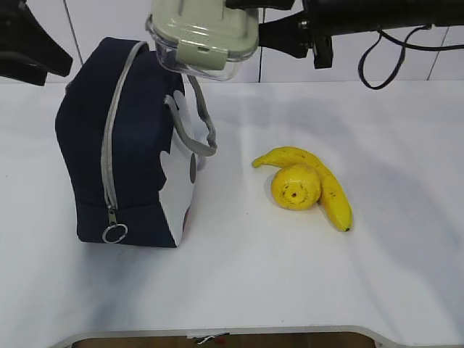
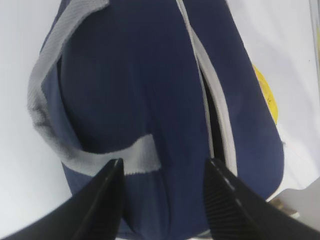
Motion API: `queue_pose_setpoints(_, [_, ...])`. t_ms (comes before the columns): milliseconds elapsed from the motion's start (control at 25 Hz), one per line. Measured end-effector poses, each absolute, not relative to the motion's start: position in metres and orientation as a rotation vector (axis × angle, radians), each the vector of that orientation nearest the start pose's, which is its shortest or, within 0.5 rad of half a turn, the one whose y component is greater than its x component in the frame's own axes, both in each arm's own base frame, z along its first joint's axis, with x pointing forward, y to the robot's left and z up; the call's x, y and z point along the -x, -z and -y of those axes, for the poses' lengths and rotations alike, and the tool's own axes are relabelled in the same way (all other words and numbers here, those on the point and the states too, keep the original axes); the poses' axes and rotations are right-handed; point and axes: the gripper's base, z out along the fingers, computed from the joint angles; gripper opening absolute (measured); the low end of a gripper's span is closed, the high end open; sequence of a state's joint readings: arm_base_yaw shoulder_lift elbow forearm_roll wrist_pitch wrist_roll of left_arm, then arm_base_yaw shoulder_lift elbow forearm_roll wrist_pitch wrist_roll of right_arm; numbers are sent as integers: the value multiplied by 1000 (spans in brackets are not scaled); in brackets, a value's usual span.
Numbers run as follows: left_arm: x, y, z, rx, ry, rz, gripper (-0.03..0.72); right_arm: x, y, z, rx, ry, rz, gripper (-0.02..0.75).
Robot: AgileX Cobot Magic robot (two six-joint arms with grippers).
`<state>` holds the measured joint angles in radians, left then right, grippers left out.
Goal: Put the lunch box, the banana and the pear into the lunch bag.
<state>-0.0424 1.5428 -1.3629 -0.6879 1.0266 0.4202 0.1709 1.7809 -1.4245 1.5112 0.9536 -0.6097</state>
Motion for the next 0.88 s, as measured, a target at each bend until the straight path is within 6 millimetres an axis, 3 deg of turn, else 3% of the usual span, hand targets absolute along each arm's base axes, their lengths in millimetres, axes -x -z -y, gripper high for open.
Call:
queue_pose_setpoints(400, [-350, -309, 69, -312, 834, -2600, 363, -375, -328, -176, -55, -1491, -2031, 377])
queue_pose_setpoints(520, [-352, -305, 69, -314, 840, -2610, 281, -373, -329, -181, -56, -1480, -2022, 376])
queue_pose_setpoints(720, [-352, -305, 70, -347, 853, -2599, 57, -378, -314, -191, -90, -1521, -2046, 376])
queue_pose_setpoints(880, [-351, -309, 72, -366, 876, -2592, 22, -384, -294, -198, -98, -1550, -2094, 376])
